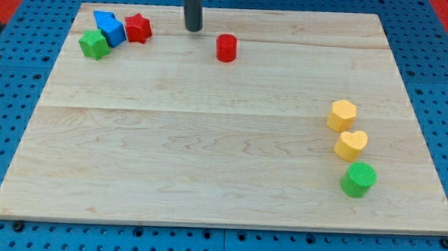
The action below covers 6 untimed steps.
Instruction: Place the red circle above the yellow hexagon
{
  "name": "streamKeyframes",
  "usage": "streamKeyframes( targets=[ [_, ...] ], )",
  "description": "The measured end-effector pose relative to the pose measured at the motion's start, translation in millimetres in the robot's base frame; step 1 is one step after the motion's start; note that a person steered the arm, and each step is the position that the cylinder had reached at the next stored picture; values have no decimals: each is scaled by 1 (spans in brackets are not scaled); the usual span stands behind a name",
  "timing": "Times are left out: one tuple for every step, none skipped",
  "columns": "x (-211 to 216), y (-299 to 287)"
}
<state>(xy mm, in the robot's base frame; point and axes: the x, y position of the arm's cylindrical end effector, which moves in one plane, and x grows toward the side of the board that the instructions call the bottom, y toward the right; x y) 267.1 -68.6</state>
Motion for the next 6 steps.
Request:
streamKeyframes(
  targets=[
    [38,55],
    [43,113],
    [37,109],
    [25,100],
    [27,105],
    [24,156]
  ],
)
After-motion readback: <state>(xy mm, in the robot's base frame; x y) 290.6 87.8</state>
